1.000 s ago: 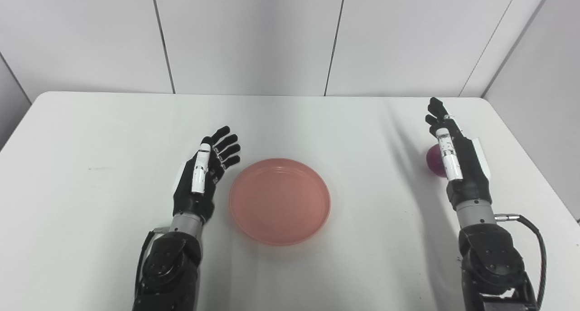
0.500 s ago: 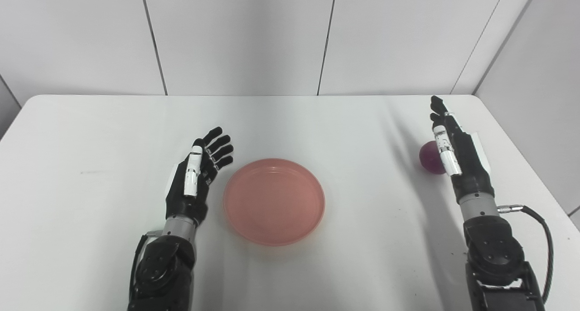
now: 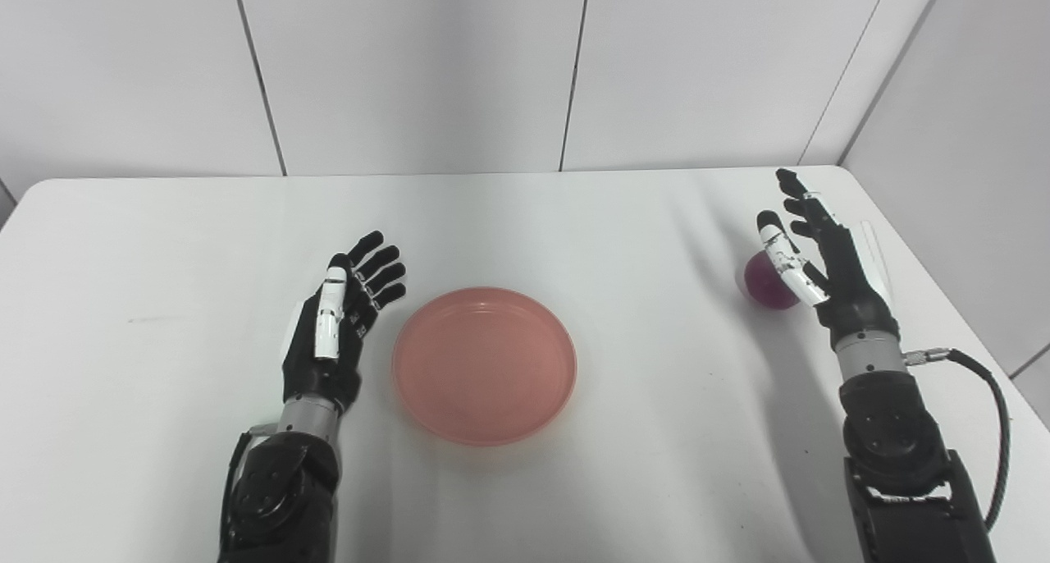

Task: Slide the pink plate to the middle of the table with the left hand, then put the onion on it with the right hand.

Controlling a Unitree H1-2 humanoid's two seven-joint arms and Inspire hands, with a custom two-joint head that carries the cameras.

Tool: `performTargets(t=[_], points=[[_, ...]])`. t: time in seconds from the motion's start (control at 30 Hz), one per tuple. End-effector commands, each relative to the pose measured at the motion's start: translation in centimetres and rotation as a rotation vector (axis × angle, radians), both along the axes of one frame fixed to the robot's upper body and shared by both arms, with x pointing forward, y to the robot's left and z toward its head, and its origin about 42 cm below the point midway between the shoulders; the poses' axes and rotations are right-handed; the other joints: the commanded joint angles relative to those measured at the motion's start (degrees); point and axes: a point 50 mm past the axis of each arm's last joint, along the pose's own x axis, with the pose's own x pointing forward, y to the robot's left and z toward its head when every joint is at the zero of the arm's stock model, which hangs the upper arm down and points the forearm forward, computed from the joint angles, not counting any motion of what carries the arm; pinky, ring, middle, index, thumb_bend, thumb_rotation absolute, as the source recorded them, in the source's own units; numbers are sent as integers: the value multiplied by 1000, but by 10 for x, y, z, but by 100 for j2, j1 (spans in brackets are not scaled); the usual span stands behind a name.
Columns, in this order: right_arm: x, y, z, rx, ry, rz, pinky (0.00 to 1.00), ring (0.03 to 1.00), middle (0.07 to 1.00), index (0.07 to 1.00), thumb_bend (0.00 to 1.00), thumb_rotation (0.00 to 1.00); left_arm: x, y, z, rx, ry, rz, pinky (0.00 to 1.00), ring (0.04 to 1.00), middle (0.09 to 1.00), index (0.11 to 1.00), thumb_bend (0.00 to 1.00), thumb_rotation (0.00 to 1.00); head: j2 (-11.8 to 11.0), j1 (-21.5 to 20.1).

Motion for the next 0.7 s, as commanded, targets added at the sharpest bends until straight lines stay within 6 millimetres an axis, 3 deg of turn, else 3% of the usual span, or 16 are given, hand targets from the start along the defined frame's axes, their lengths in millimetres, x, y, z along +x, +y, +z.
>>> performTargets(t=[0.0, 0.3, 0.5, 0.67], points=[[7, -5, 23, -27, -61, -19, 837, 895, 917, 919, 558, 698, 0, 5, -4, 4, 22, 4, 800, 814, 818, 802, 377, 1000, 6, 5], [10, -15, 28, -88, -34, -91, 795, 866, 891, 906, 719, 473, 0, 7, -4, 4, 22, 2, 797, 812, 819, 802, 382, 1000, 8, -41], [12, -21, 28, -145, -25, -143, 784, 864, 889, 907, 778, 364, 0, 8, -5, 3, 29, 1, 796, 812, 821, 804, 384, 1000, 7, -68], [12, -25, 26, -159, -14, -161, 781, 865, 893, 912, 804, 334, -1, 8, -3, 6, 26, 2, 786, 807, 815, 800, 379, 1000, 13, -66]])
